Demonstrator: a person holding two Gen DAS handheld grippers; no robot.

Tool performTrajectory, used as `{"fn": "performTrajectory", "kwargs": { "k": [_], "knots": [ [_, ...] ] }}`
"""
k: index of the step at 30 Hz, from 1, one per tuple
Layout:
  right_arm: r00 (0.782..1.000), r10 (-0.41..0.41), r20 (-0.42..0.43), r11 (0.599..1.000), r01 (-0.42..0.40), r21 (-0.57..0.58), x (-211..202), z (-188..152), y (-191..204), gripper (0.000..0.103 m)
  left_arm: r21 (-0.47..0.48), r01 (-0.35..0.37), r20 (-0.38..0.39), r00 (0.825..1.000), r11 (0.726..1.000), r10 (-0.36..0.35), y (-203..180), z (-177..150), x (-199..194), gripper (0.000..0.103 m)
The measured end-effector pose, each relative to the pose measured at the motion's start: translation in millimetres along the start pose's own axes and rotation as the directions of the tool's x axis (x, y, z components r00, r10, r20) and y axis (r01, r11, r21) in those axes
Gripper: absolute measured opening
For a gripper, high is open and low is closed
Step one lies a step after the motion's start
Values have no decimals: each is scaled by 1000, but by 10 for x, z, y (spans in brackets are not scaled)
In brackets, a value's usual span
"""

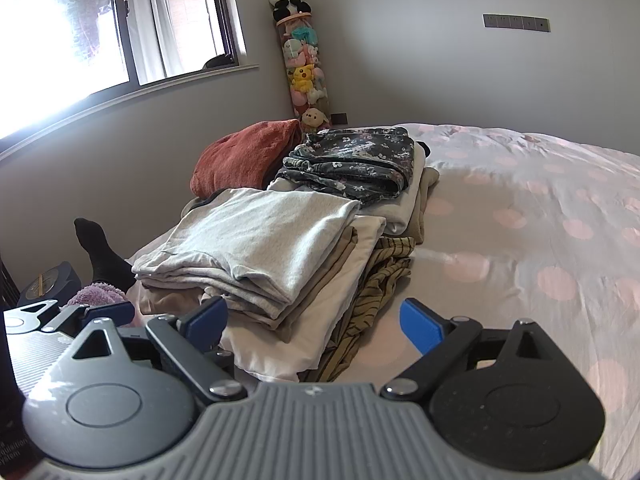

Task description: Fold clothes

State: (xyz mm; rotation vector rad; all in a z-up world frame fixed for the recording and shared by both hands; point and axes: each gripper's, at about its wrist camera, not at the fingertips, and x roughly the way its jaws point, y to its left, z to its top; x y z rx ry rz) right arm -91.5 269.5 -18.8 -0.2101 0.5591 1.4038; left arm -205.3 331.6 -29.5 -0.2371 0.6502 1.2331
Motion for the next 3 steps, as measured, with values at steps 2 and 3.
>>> {"fn": "performTrajectory", "kwargs": {
  "k": [2,3],
  "knots": [
    [1000,1,0,1000,-1,0,1,-1,0,95,1,-1,0,1000,1000,1,4,-1,-2,74],
    [1000,2,0,1000,-2,0,2,-2,1,95,2,-2,-1,1000,1000,2,5,-1,-2,74]
  ]
}}
